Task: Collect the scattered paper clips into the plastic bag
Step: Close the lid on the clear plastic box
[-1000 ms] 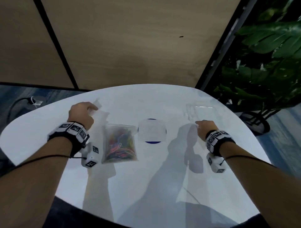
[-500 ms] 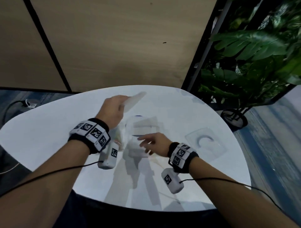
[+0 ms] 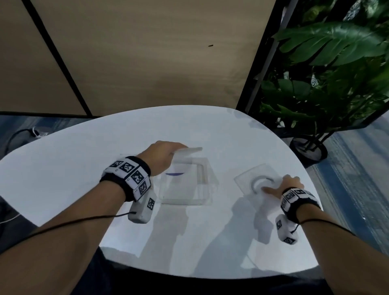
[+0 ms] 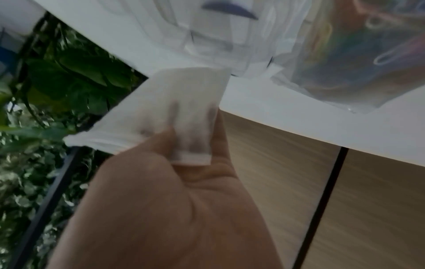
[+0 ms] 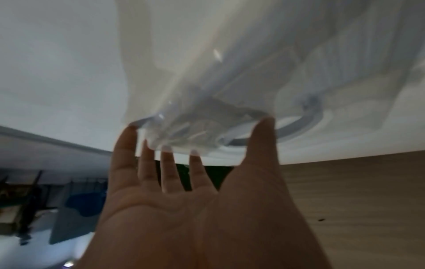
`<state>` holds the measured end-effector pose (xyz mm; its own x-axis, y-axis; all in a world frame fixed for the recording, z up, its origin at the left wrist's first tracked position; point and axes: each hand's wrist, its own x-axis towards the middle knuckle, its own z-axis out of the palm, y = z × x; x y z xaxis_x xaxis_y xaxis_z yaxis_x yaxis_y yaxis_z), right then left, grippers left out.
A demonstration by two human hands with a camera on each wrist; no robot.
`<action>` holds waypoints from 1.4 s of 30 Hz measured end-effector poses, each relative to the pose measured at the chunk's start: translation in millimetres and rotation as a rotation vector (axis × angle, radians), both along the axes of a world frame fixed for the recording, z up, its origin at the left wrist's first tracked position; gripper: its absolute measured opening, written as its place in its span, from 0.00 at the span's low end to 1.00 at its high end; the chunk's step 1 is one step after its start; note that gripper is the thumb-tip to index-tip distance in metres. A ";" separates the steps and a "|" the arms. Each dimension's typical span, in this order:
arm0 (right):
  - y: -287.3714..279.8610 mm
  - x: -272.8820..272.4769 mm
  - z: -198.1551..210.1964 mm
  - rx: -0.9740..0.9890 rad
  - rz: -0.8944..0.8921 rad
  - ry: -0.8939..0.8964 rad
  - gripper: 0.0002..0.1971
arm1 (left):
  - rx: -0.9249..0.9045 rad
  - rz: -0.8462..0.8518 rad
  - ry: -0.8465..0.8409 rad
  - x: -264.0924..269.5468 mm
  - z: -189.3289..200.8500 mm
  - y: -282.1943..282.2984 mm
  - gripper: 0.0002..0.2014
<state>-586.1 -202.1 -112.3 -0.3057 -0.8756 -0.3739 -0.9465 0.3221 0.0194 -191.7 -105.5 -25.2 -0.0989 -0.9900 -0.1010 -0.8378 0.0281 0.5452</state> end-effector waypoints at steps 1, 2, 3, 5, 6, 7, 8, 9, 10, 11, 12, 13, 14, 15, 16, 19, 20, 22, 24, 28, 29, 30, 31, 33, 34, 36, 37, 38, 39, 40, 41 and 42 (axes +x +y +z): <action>0.3 3.0 1.4 0.002 -0.005 -0.012 0.57 | 0.084 -0.032 -0.038 -5.6 -4.4 -0.6 0.25; 1.7 6.2 1.5 0.035 -0.025 -0.047 0.58 | 0.167 -0.062 -0.067 -11.2 -9.5 -0.5 0.23; 6.1 8.7 2.9 0.072 -0.041 -0.086 0.60 | 0.239 -0.092 -0.079 -17.3 -13.9 0.4 0.23; 12.7 12.8 6.9 0.116 -0.035 -0.130 0.61 | 0.341 -0.122 -0.079 -26.5 -24.0 1.6 0.23; 14.5 17.1 13.2 0.122 -0.020 -0.152 0.60 | 0.380 -0.111 -0.079 -29.2 -28.0 1.3 0.23; 13.4 22.0 20.9 0.115 -0.004 -0.191 0.60 | 0.414 -0.083 -0.078 -30.1 -32.3 -0.1 0.22; 10.6 28.7 31.0 0.089 0.003 -0.244 0.57 | 0.435 -0.048 -0.076 -30.3 -36.4 -1.8 0.21; 7.1 35.5 41.3 0.044 0.007 -0.299 0.52 | 0.444 -0.017 -0.077 -30.0 -40.1 -2.7 0.19; 4.8 43.6 54.3 -0.015 0.015 -0.344 0.43 | 0.433 0.000 -0.095 -29.4 -43.3 -3.2 0.18; 3.1 51.1 65.3 -0.089 0.027 -0.379 0.35 | 0.391 0.006 -0.121 -27.7 -46.5 -4.8 0.17; 2.4 58.7 75.2 -0.163 0.039 -0.411 0.29 | 0.338 0.004 -0.148 -25.3 -50.2 -6.6 0.17; 3.8 66.4 86.3 -0.236 0.060 -0.449 0.25 | 0.294 -0.005 -0.164 -24.6 -52.6 -7.6 0.17; 5.0 73.2 94.2 -0.299 0.083 -0.494 0.23 | 0.269 -0.019 -0.164 -24.2 -54.9 -8.2 0.16; 8.0 80.0 101.9 -0.357 0.114 -0.554 0.21 | 0.253 -0.035 -0.145 -24.9 -57.1 -8.7 0.14; 10.5 86.0 108.4 -0.409 0.138 -0.614 0.20 | 0.244 -0.051 -0.125 -25.6 -60.4 -9.5 0.10; 22.5 102.5 122.3 -0.500 0.160 -0.795 0.15 | 0.216 -0.110 -0.029 -27.3 -71.4 -13.1 0.12; 26.3 106.4 123.1 -0.491 0.151 -0.850 0.14 | 0.213 -0.128 0.016 -28.8 -73.5 -14.5 0.15; 32.4 110.7 120.8 -0.428 0.138 -0.922 0.14 | 0.225 -0.129 0.101 -29.6 -74.5 -18.6 0.17; 34.8 111.8 114.2 -0.328 0.117 -0.964 0.17 | 0.190 -0.113 0.069 -26.1 -73.4 -22.3 0.13; 33.3 113.8 100.3 -0.162 0.109 -0.926 0.17 | 0.190 -0.165 -0.200 -18.8 -70.0 -24.2 0.17; 32.4 115.5 98.0 -0.128 0.103 -0.908 0.17 | 0.190 -0.187 -0.287 -18.7 -68.2 -23.2 0.17; 31.4 117.7 96.3 -0.087 0.092 -0.891 0.17 | 0.194 -0.190 -0.319 -18.0 -67.5 -22.8 0.16; 31.0 120.3 95.4 -0.041 0.077 -0.880 0.17 | 0.212 -0.186 -0.299 -17.4 -66.9 -23.0 0.17; 28.9 126.0 93.7 0.050 0.055 -0.861 0.18 | 0.288 -0.214 -0.221 -14.8 -69.9 -25.0 0.27; 27.6 129.0 93.2 0.090 0.058 -0.836 0.19 | 0.337 -0.246 -0.189 -14.4 -69.2 -24.0 0.34; 25.2 135.6 93.7 0.153 0.076 -0.784 0.20 | 0.371 -0.253 -0.168 -13.6 -67.8 -19.8 0.41; 24.4 139.3 94.2 0.181 0.081 -0.773 0.21 | 0.356 -0.226 -0.162 -11.7 -66.9 -17.6 0.39; 23.9 143.4 94.4 0.206 0.081 -0.770 0.21 | 0.314 -0.205 -0.158 -9.7 -67.0 -16.0 0.37; 23.7 148.2 94.0 0.223 0.074 -0.776 0.21 | 0.256 -0.192 -0.153 -6.1 -66.6 -15.1 0.35; 23.3 153.3 92.4 0.229 0.063 -0.790 0.20 | 0.203 -0.177 -0.151 -1.8 -66.5 -14.7 0.33; 23.1 158.4 89.9 0.227 0.046 -0.810 0.20 | 0.154 -0.153 -0.144 3.0 -65.6 -14.8 0.31; 23.0 163.5 86.4 0.223 0.029 -0.828 0.19 | 0.111 -0.119 -0.131 8.2 -64.5 -14.8 0.30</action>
